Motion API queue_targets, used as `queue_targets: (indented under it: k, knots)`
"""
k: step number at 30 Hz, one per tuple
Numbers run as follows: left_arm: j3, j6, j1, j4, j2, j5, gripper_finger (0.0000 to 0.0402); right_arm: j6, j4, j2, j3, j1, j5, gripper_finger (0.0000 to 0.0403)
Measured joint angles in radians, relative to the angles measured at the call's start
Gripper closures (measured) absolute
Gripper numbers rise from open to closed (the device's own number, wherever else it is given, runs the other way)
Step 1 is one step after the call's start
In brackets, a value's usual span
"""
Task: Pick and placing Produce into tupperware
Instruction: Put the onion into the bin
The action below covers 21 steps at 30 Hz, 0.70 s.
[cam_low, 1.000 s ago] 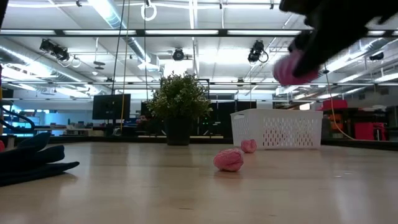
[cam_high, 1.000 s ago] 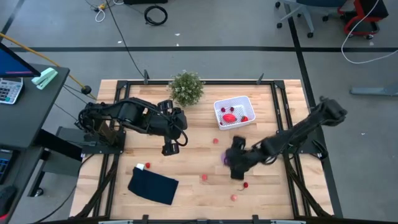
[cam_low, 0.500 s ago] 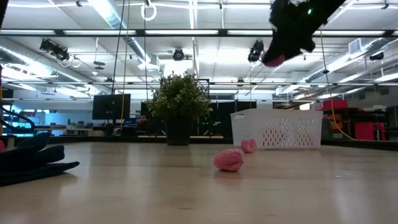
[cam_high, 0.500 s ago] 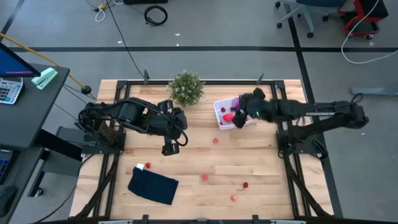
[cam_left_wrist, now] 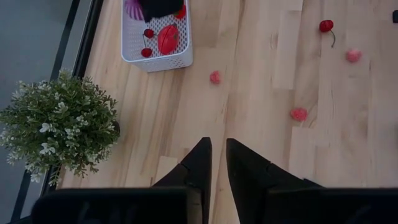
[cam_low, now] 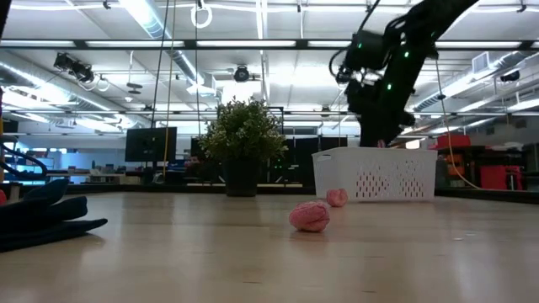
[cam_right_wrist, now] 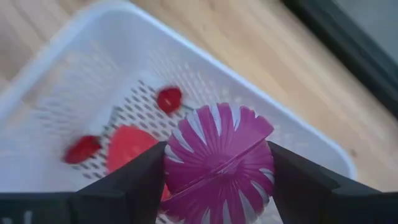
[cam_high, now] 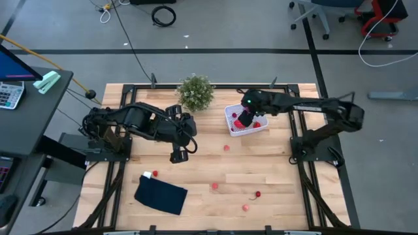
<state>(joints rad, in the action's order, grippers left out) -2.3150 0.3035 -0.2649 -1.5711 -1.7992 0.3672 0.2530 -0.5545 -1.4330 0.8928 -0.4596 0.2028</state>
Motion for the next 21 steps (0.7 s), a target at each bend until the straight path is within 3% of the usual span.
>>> queue_targets:
  k: [9, 21]
  knots:
    - [0.000, 0.000, 0.000, 0.000, 0.000, 0.000, 0.0350, -0.028, 0.000, -0.146, 0.000, -0.025, -0.064, 0.0142]
    - [0.000, 0.059, 0.000, 0.000, 0.000, 0.000, 0.0349, -0.134, -0.035, -0.128, 0.000, -0.025, -0.109, 0.0135]
